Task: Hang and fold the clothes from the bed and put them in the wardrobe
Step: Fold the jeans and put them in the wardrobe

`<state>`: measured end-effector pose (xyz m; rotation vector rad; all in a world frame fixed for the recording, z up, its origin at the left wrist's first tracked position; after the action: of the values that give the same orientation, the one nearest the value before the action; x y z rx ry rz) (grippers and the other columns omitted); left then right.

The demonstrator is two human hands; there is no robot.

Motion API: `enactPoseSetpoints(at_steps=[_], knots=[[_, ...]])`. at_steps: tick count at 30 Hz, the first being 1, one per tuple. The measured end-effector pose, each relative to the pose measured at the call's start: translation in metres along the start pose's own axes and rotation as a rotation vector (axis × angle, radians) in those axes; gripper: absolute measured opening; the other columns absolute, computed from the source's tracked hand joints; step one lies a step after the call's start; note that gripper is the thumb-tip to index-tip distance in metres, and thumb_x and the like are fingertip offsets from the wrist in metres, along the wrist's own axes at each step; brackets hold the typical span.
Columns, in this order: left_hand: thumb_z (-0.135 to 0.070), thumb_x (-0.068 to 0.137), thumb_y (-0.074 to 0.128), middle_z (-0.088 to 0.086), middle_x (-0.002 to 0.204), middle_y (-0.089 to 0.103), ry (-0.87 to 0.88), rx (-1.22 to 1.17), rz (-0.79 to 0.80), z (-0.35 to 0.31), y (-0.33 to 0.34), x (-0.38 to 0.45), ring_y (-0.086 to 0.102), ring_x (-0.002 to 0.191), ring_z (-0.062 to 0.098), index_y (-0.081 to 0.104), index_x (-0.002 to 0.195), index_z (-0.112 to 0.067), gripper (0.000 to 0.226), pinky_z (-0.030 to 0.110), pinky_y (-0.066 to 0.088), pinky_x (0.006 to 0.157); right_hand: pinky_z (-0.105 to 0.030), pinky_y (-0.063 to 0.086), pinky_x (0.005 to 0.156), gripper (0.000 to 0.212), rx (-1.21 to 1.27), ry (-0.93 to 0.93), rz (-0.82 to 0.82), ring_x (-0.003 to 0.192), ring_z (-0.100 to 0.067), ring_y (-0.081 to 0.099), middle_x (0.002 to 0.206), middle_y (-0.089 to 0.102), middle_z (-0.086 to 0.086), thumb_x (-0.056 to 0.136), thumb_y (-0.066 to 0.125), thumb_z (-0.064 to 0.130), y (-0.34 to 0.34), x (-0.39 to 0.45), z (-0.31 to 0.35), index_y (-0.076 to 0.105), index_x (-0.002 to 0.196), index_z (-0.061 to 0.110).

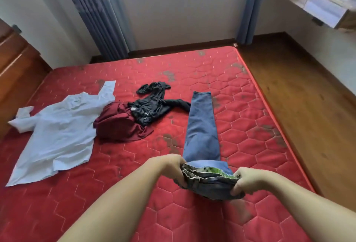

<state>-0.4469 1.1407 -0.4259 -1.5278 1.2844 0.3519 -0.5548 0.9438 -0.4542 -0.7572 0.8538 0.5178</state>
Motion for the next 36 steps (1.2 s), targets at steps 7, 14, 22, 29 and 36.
enactPoseSetpoints(at_steps=[7, 14, 22, 29, 36], knots=[[-0.017, 0.081, 0.076, -0.001, 0.104, 0.066, -0.114, -0.154, 0.177, 0.014, 0.023, -0.063, 0.062, 0.099, 0.016, 0.065, 0.117, -0.02, 0.037, 0.034, 0.053, 0.088, -0.019, 0.042, 0.053, 0.019, 0.088, 0.087, 0.165, 0.055, -0.011, 0.052, 0.062, 0.06, 0.003, 0.065, 0.077, 0.024, 0.03, -0.047, 0.032, 0.063, 0.078, 0.018], [-0.016, 0.081, 0.074, -0.006, 0.096, 0.064, -0.021, -0.369, -0.132, 0.02, -0.016, -0.045, 0.057, 0.088, 0.009, 0.07, 0.11, -0.018, 0.03, 0.025, 0.047, 0.072, -0.033, 0.047, 0.082, 0.059, 0.335, -0.018, -0.104, 0.096, -0.017, 0.062, 0.107, 0.072, -0.004, 0.054, 0.075, 0.037, -0.013, -0.032, 0.023, 0.07, 0.11, 0.017], [-0.017, 0.073, 0.073, 0.005, 0.104, 0.074, -0.07, -0.602, -0.41, 0.036, -0.032, 0.069, 0.065, 0.091, 0.014, 0.071, 0.101, -0.014, 0.029, 0.039, 0.051, 0.094, -0.024, 0.045, 0.069, 0.015, 0.818, -0.074, -0.39, 0.077, -0.009, 0.06, 0.092, 0.07, 0.001, 0.089, 0.062, 0.003, -0.045, 0.061, -0.03, 0.07, 0.097, 0.014], [-0.021, 0.085, 0.069, 0.0, 0.102, 0.068, -0.164, -0.738, -0.55, 0.055, -0.066, 0.186, 0.062, 0.096, 0.016, 0.064, 0.108, -0.014, 0.024, 0.034, 0.048, 0.089, -0.019, 0.045, 0.073, 0.023, 0.891, -0.103, -0.607, 0.085, -0.007, 0.06, 0.097, 0.068, 0.007, 0.092, 0.056, 0.002, -0.104, 0.157, -0.055, 0.065, 0.101, 0.02], [-0.034, 0.085, 0.068, 0.001, 0.106, 0.071, -0.074, -0.904, -0.749, 0.093, -0.129, 0.292, 0.066, 0.102, 0.019, 0.065, 0.109, -0.026, 0.025, 0.043, 0.05, 0.098, -0.027, 0.049, 0.072, 0.012, 1.21, -0.187, -0.797, 0.075, -0.009, 0.06, 0.085, 0.067, 0.0, 0.09, 0.059, 0.008, -0.182, 0.255, -0.049, 0.069, 0.087, 0.014]])
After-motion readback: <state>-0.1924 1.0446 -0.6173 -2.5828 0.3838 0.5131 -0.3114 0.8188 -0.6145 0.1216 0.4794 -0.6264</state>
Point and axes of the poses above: each hand's wrist, its own x-axis towards the middle knuckle, its own y-axis out of the palm, z = x × y, the point moved 7 cm from there along x, towards the middle knuckle
